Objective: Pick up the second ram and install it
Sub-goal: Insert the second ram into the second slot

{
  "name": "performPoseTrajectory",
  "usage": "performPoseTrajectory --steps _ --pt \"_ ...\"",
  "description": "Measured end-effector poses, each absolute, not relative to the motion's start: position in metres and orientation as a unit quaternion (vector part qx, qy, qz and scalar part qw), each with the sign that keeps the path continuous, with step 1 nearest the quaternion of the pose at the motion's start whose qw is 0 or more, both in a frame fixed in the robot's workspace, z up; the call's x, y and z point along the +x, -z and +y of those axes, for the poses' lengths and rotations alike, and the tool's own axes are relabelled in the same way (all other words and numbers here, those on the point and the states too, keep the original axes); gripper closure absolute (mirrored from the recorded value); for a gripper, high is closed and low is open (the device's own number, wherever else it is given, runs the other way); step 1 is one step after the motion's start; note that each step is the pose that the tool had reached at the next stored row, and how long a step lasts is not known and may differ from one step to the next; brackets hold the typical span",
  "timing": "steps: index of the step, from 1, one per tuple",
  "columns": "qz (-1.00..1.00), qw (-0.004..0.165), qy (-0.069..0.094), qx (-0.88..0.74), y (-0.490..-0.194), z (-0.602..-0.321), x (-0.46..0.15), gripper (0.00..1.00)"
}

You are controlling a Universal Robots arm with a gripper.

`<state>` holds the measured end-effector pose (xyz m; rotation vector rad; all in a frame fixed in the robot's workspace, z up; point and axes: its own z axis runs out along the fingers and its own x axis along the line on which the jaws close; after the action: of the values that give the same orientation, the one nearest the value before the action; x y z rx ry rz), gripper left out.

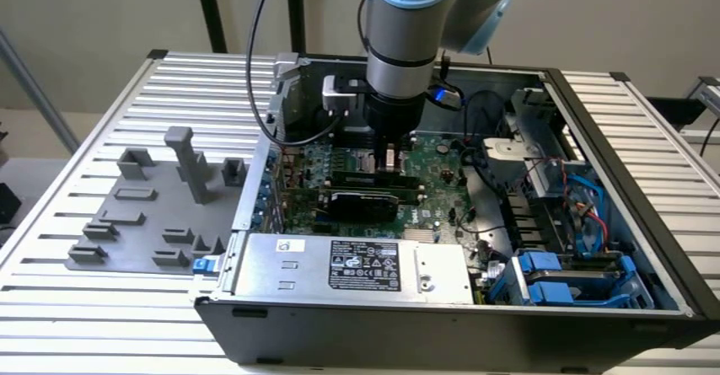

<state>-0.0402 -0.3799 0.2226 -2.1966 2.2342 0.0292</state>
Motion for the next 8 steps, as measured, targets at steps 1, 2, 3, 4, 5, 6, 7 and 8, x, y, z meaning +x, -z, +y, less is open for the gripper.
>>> performPoseTrajectory --steps 1,2,3,4,5,6,7,8 --pt "0.713 0.004 -0.009 -0.701 -0.2226 -0.3799 -0.0402 0.86" --pt "0.713 0.004 -0.009 -0.702 -0.2226 -0.3799 -0.0402 0.86" --pt "0.712 0.004 -0.009 -0.702 -0.2226 -0.3799 -0.0402 0.86" --pt "0.712 0.004 -0.009 -0.702 -0.2226 -0.3799 -0.0402 0.86" --pt "0.712 0.004 -0.009 -0.702 -0.2226 -0.3799 -0.0402 0.86" --pt "0.711 0.004 -0.009 -0.703 -0.2226 -0.3799 -0.0402 0.86" --pt "0.711 0.004 -0.009 -0.703 -0.2226 -0.3799 -0.0402 0.86" --pt "0.711 0.004 -0.009 -0.703 -0.2226 -0.3799 -0.0402 0.86"
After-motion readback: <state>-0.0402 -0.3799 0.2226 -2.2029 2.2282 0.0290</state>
